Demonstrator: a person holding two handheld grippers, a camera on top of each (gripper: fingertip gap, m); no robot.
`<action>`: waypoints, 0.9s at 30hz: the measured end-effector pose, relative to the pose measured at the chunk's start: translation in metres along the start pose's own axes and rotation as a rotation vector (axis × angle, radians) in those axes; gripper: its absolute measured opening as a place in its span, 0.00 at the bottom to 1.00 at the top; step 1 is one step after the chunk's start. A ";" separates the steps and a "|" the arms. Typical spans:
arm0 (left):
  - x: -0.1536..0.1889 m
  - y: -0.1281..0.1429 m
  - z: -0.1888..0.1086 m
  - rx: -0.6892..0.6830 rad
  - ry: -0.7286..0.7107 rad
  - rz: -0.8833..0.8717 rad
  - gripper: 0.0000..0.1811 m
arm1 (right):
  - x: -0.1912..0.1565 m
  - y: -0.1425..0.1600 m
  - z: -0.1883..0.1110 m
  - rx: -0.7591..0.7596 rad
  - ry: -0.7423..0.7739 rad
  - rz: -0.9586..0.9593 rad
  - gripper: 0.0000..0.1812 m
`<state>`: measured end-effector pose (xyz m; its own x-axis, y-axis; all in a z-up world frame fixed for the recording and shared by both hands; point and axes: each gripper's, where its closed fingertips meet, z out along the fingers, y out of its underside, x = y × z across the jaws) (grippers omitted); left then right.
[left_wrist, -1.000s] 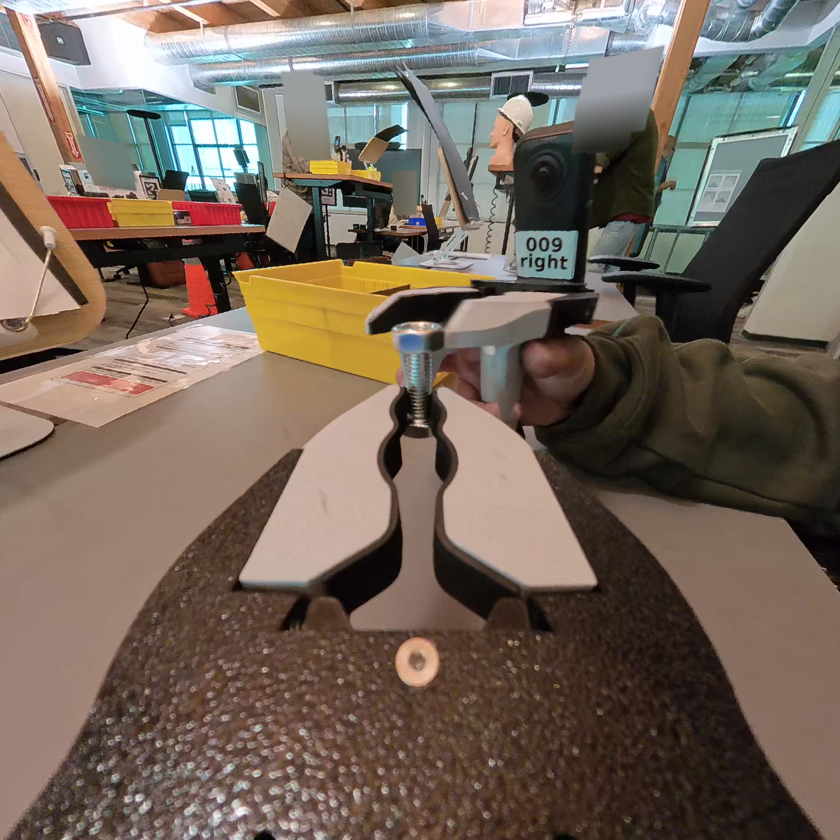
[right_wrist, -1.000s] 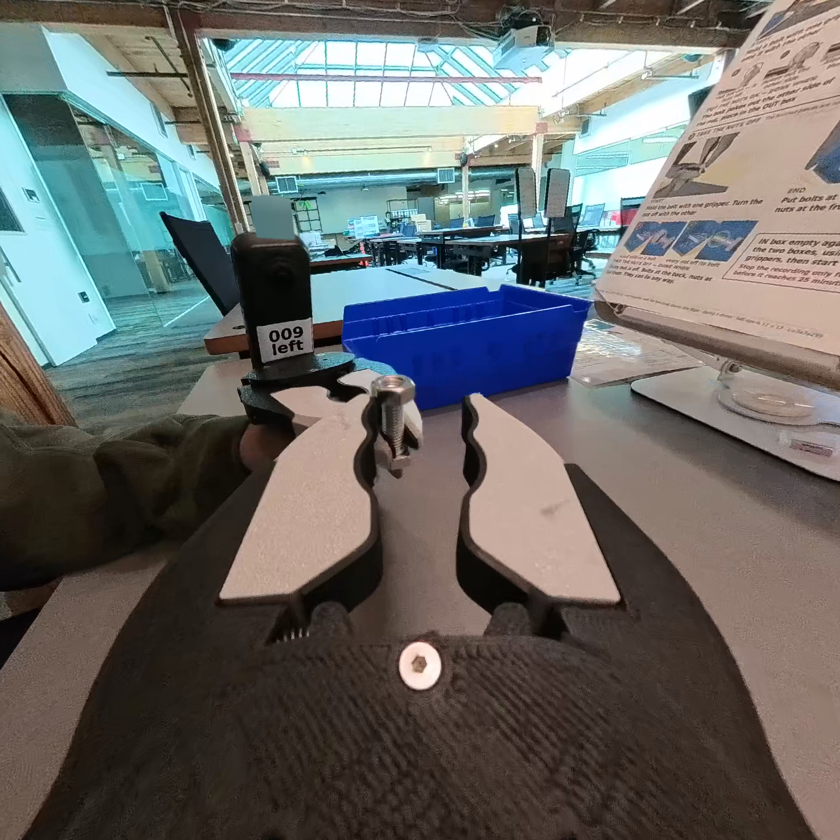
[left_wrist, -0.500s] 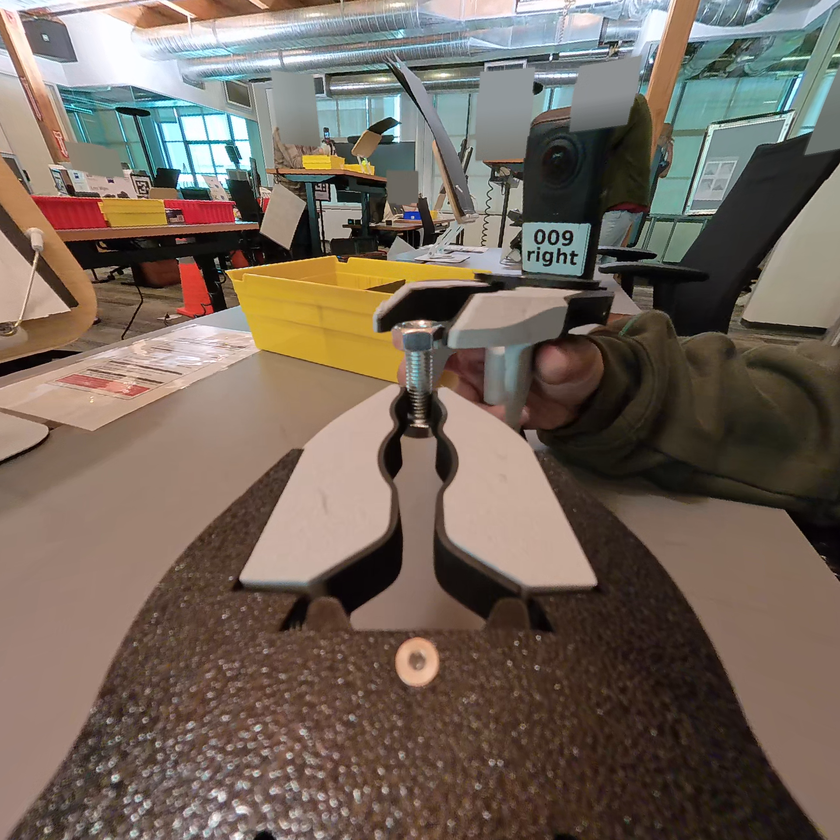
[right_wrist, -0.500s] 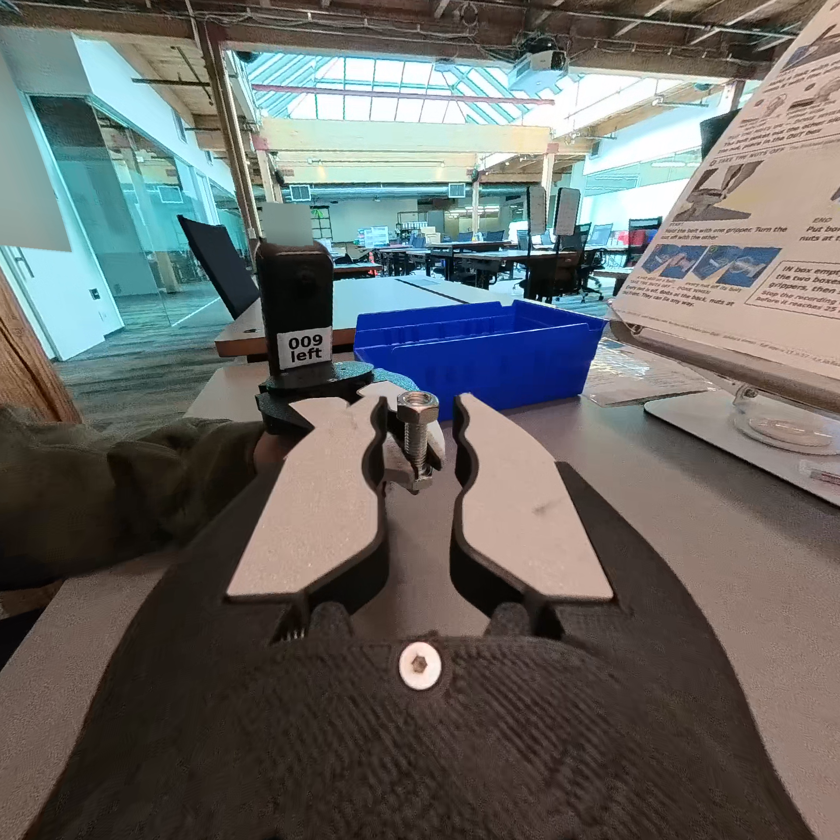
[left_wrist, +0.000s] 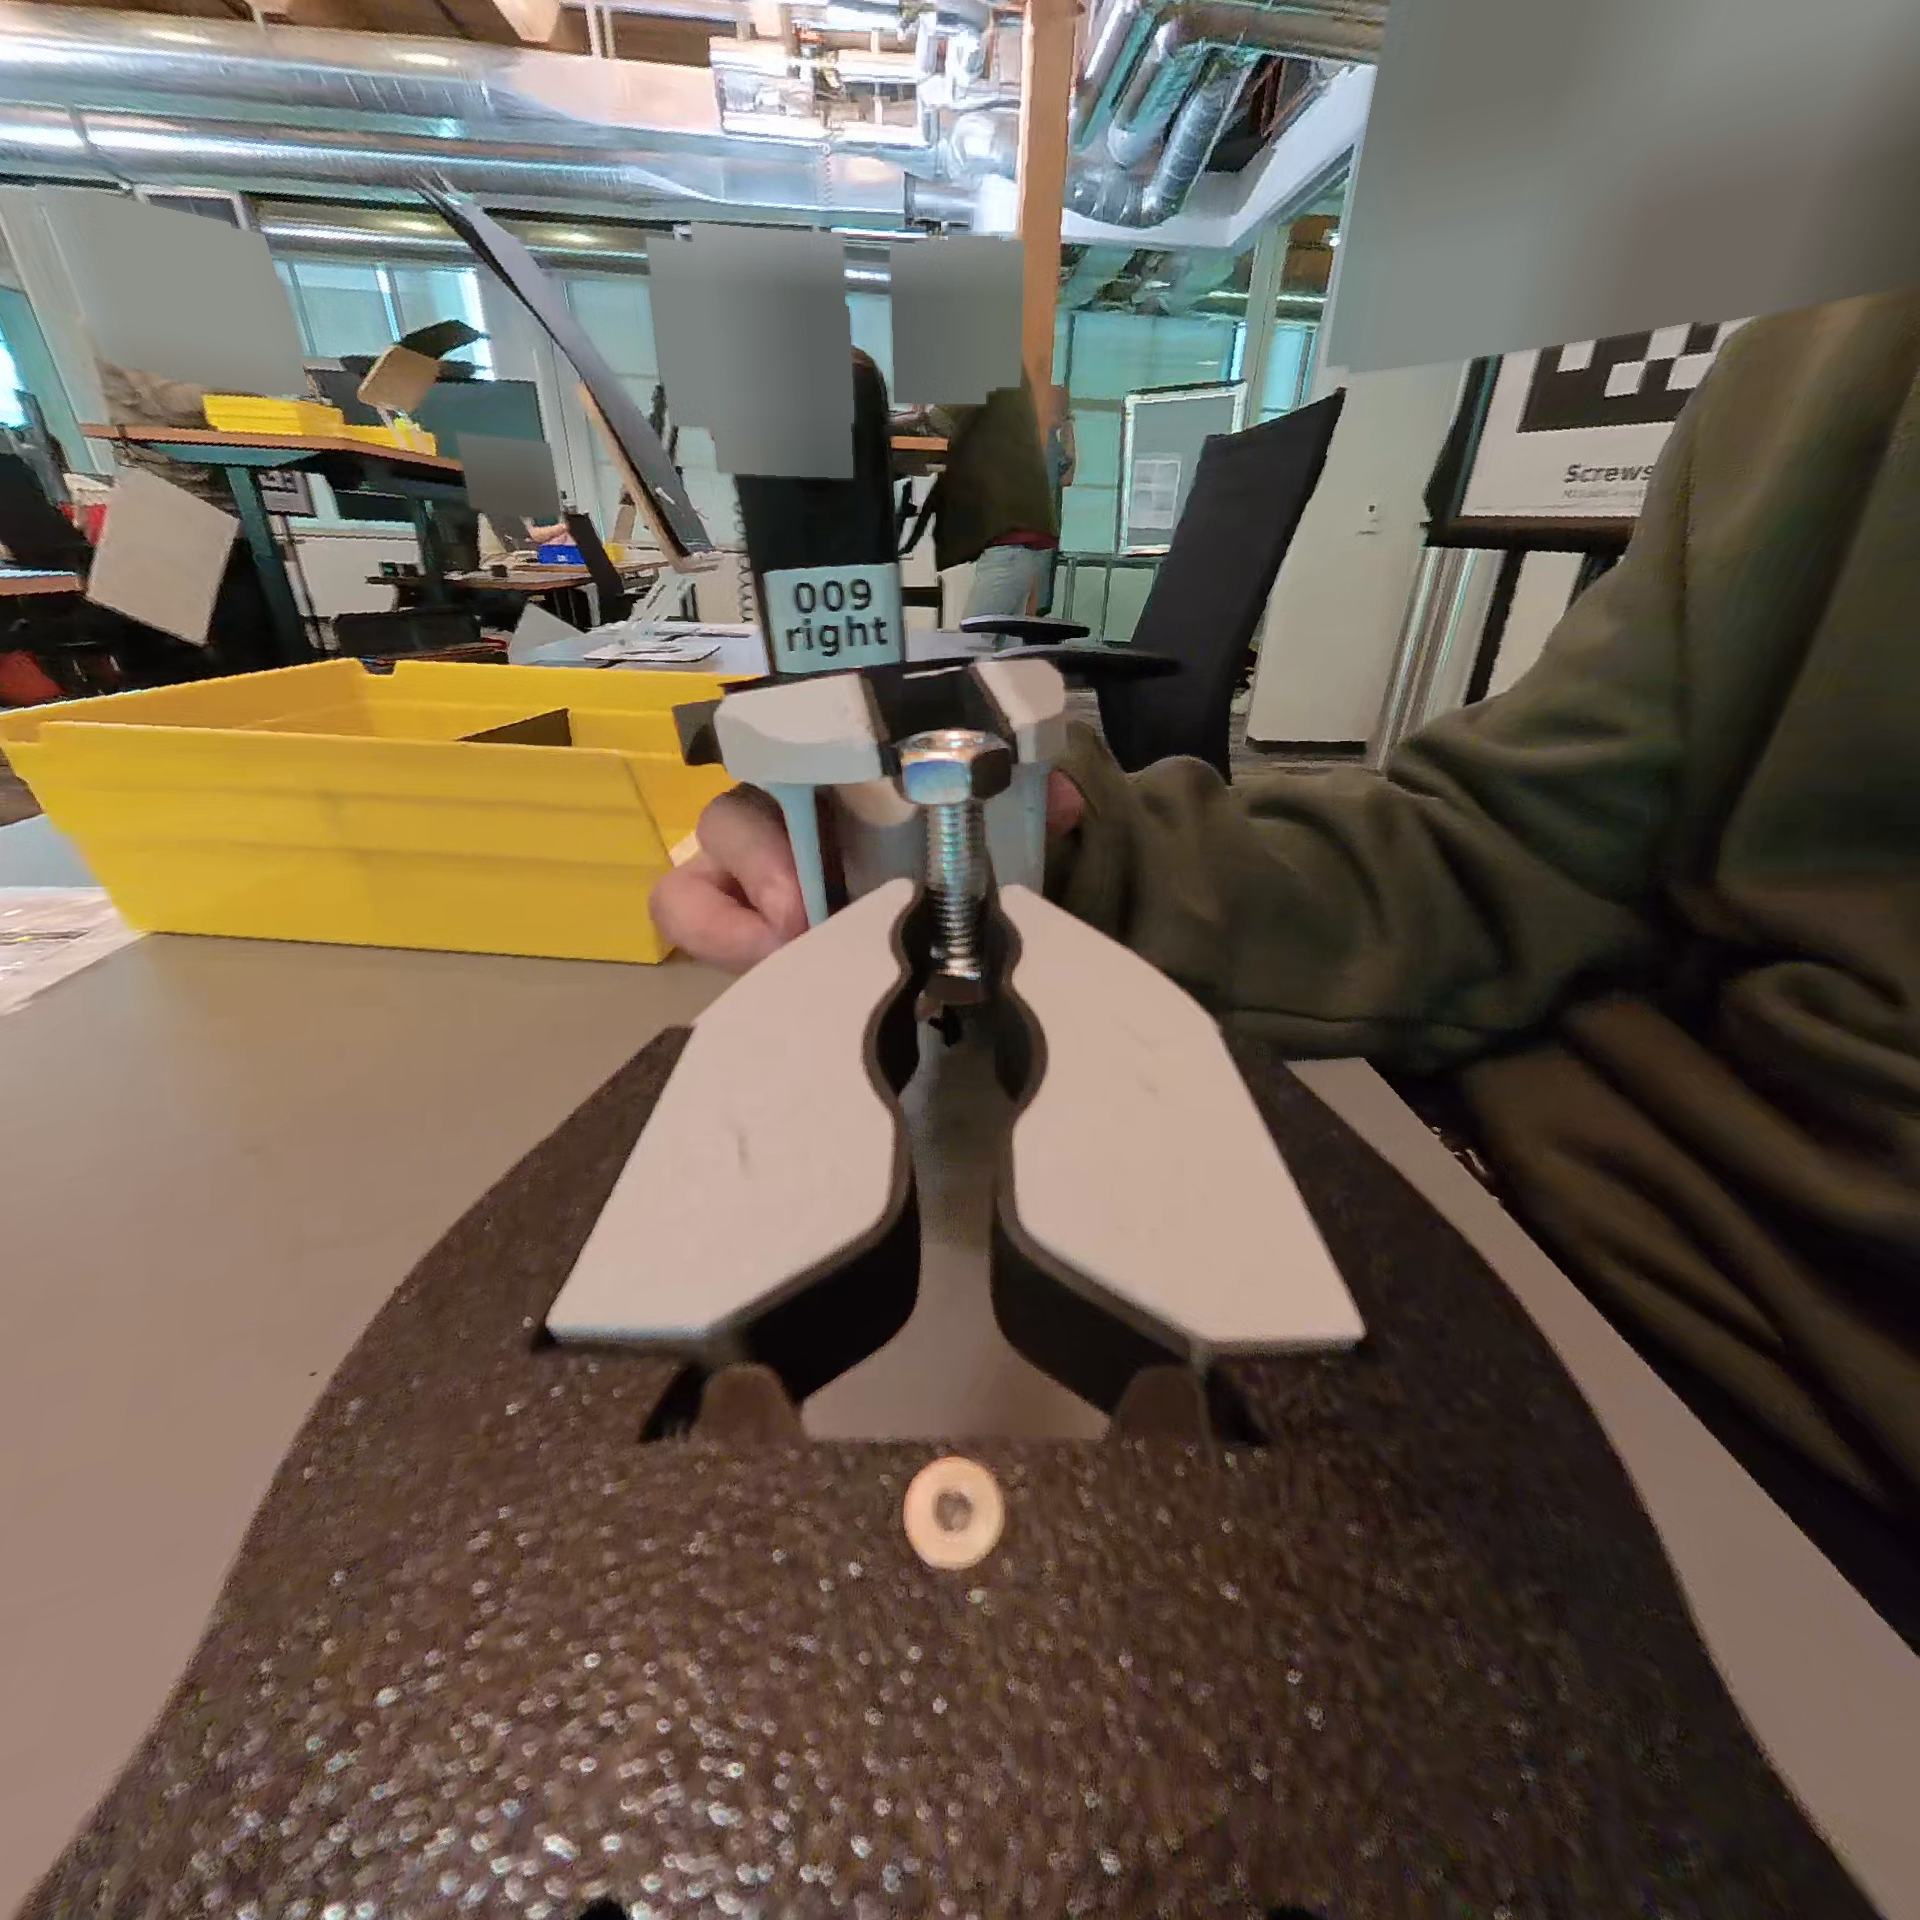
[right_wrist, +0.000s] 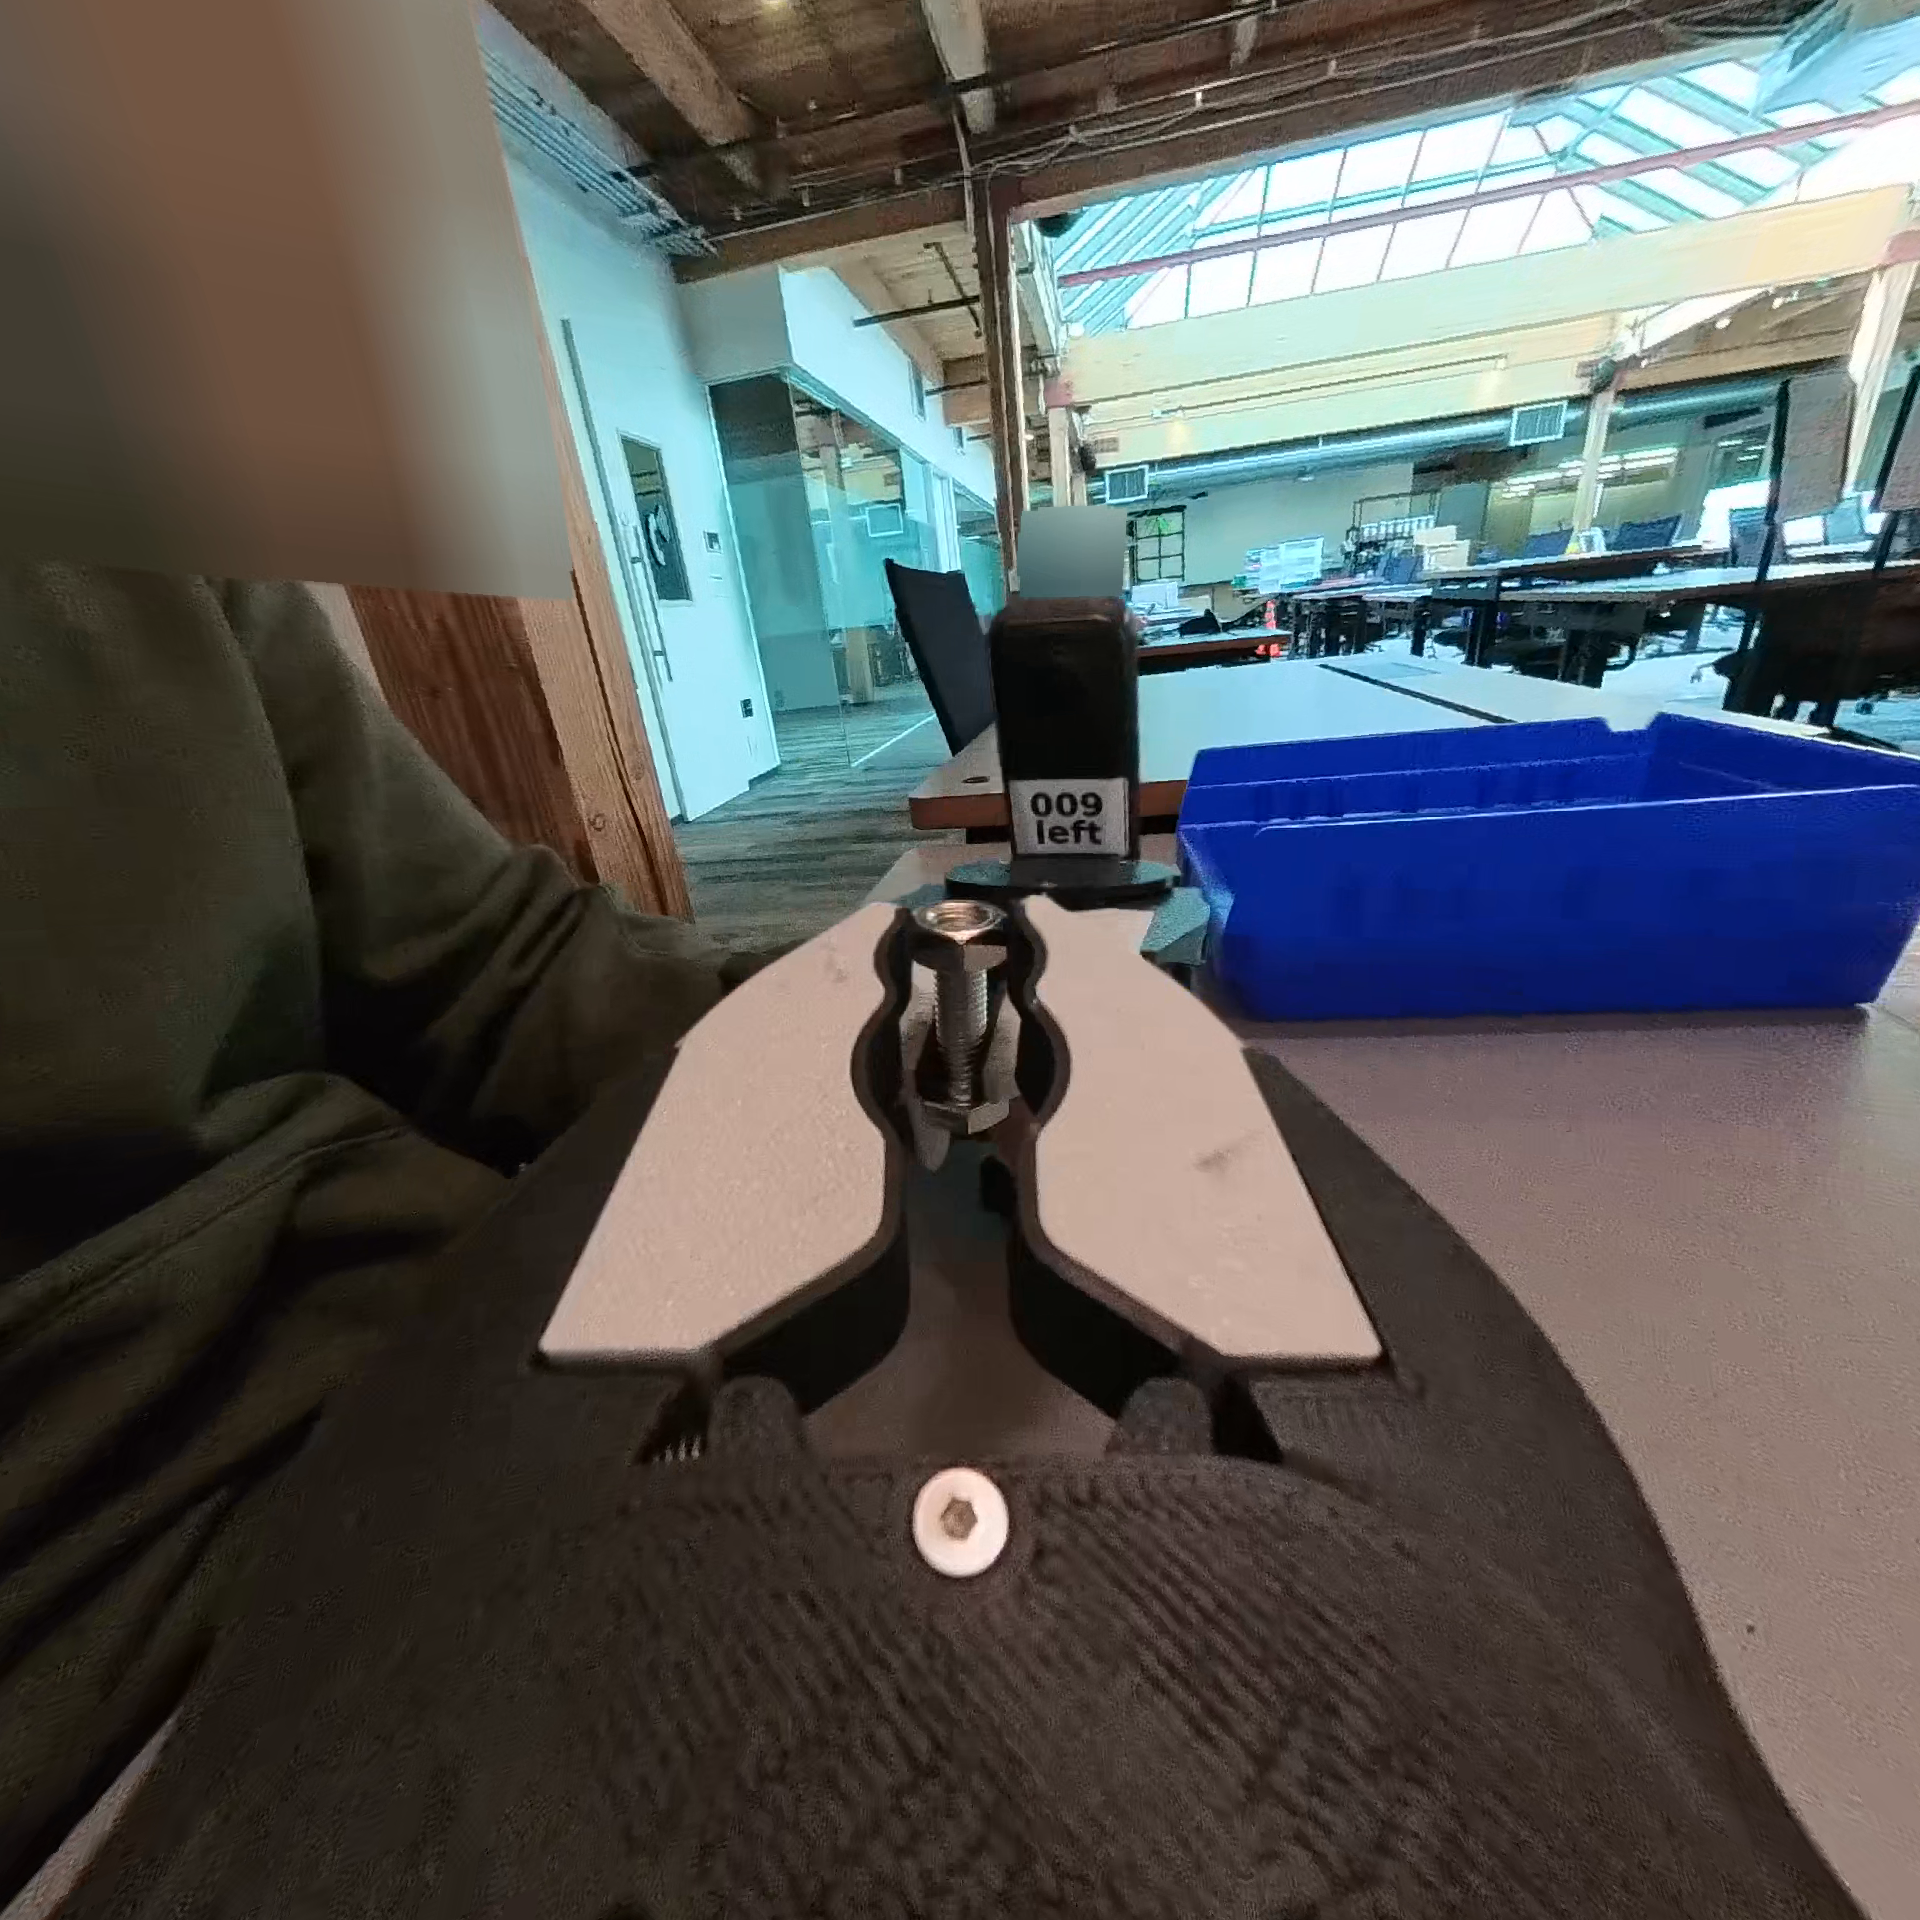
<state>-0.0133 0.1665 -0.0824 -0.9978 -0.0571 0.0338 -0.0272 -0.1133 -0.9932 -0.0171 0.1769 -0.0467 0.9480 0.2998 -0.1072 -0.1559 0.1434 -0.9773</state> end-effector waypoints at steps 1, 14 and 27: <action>-0.005 0.000 -0.001 0.000 -0.034 0.005 0.05 | 0.003 0.000 0.000 0.001 0.028 -0.011 0.10; -0.064 0.007 -0.015 -0.107 -0.513 0.135 0.05 | 0.066 0.001 0.000 -0.016 0.592 -0.222 0.19; -0.007 -0.004 0.000 0.015 -0.055 0.017 0.05 | 0.016 -0.002 0.009 0.001 0.139 -0.072 0.10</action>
<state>-0.0057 0.1673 -0.0787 -0.9933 -0.1135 0.0233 -0.0087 -0.1271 -0.9919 -0.0044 0.1895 -0.0449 0.9860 0.1550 -0.0610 -0.0860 0.1604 -0.9833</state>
